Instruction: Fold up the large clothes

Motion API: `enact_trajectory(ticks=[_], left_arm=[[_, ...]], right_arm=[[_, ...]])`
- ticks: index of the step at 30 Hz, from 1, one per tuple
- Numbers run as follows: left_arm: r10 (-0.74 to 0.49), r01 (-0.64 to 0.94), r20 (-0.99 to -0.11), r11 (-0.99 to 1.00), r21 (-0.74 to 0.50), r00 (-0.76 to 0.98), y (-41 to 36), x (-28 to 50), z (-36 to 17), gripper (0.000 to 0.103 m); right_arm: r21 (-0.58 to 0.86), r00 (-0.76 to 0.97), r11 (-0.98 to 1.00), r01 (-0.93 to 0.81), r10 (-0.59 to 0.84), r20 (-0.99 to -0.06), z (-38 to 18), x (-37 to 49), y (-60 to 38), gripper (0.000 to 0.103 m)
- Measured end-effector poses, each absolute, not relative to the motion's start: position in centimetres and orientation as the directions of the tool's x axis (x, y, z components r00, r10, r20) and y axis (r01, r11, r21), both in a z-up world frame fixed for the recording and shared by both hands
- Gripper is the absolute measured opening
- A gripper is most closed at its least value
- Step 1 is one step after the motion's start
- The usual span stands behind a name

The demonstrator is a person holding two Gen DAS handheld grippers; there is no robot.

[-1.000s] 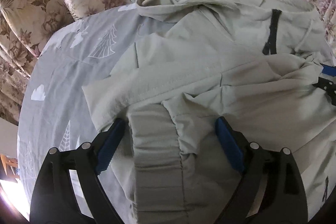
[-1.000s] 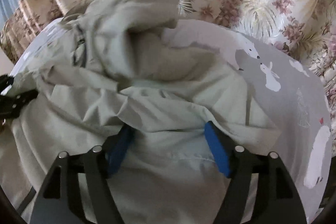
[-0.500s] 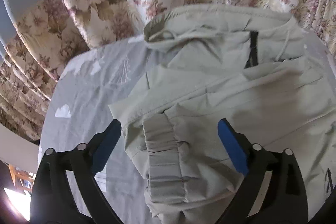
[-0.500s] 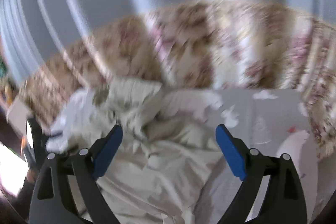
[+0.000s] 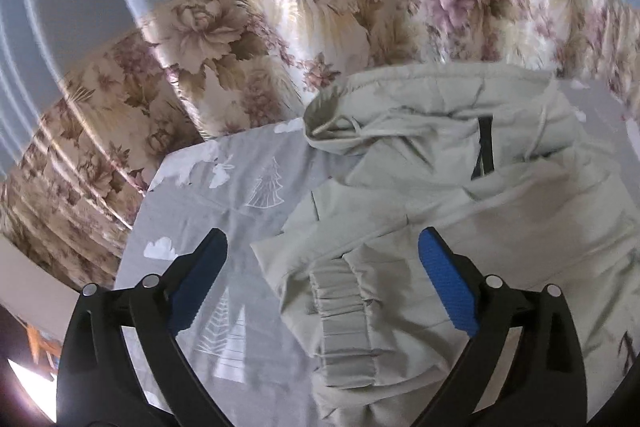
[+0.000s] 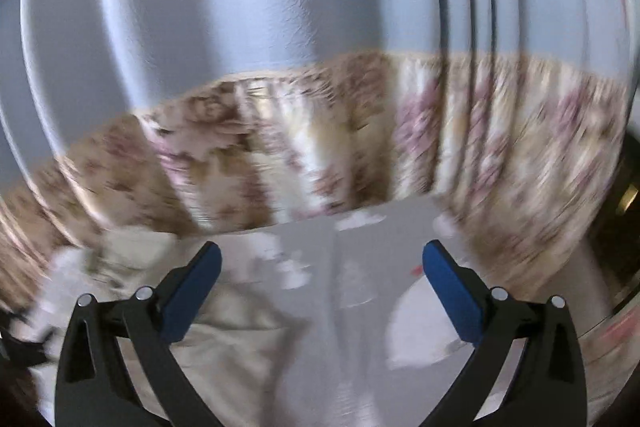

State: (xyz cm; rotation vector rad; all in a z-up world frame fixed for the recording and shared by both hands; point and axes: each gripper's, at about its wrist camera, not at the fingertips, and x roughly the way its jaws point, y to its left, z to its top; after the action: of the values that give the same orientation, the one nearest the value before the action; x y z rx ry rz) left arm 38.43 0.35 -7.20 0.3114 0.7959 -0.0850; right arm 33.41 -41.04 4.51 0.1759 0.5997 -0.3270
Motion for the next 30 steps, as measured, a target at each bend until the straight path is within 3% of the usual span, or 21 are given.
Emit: enact_trajectory(ticks=[4, 7, 10, 12, 19, 20, 22, 25, 27, 28, 29, 30], left_arm=[[0.022, 0.214, -0.779, 0.956, 0.199, 0.627, 2.1, 41.2, -5.6, 0.100], [0.069, 0.179, -0.773, 0.956, 0.231, 0.630, 3.7, 44.8, -2.9, 0.100], [0.076, 0.170, -0.796, 0.961, 0.220, 0.600, 4.5, 48.6, -1.9, 0.100], [0.083, 0.163, -0.809, 0.963, 0.216, 0.582, 4.3, 50.8, -2.2, 0.100], [0.087, 0.152, -0.846, 0.969, 0.195, 0.527, 1.7, 55.2, -7.7, 0.100], [0.097, 0.145, -0.845, 0.969, 0.201, 0.527, 1.5, 55.6, -8.2, 0.100], [0.130, 0.131, -0.834, 0.963, 0.235, 0.537, 1.0, 56.6, -9.3, 0.100], [0.145, 0.132, -0.840, 0.960, 0.248, 0.522, 0.8, 58.0, -10.7, 0.097], [0.139, 0.136, -0.848, 0.961, 0.240, 0.511, 0.6, 58.9, -11.3, 0.087], [0.128, 0.142, -0.857, 0.963, 0.227, 0.499, 0.6, 59.5, -11.8, 0.083], [0.117, 0.149, -0.865, 0.965, 0.215, 0.488, 0.5, 60.0, -12.1, 0.069], [0.100, 0.158, -0.877, 0.968, 0.196, 0.470, 0.5, 60.5, -12.5, 0.039]], right_arm=[[-0.091, 0.779, 0.947, 0.308, -0.306, -0.547, 8.6, 35.9, -41.2, 0.101], [-0.258, 0.762, 0.916, 0.307, -0.399, -0.510, 12.8, 39.1, -40.5, 0.101], [-0.287, 0.745, 0.920, 0.267, -0.386, -0.544, 14.1, 42.8, -39.5, 0.101], [-0.260, 0.726, 0.942, 0.213, -0.331, -0.603, 12.9, 45.3, -38.2, 0.101], [-0.142, 0.588, 0.989, -0.043, -0.090, -0.804, -0.3, 52.5, -29.7, 0.099], [-0.119, 0.573, 0.990, -0.072, -0.056, -0.818, -1.5, 53.1, -28.7, 0.096], [-0.093, 0.548, 0.991, -0.098, -0.024, -0.836, -3.1, 53.8, -26.9, 0.080], [-0.089, 0.512, 0.988, -0.126, -0.012, -0.859, -4.8, 54.9, -25.0, 0.078], [-0.157, 0.465, 0.975, -0.156, -0.068, -0.883, -6.6, 55.7, -23.7, 0.076], [-0.184, 0.451, 0.970, -0.162, -0.093, -0.888, -7.0, 56.0, -23.2, 0.067], [-0.205, 0.434, 0.965, -0.165, -0.115, -0.893, -7.7, 56.2, -23.1, 0.057], [-0.205, 0.417, 0.964, -0.169, -0.118, -0.901, -8.3, 56.3, -23.2, 0.025]])
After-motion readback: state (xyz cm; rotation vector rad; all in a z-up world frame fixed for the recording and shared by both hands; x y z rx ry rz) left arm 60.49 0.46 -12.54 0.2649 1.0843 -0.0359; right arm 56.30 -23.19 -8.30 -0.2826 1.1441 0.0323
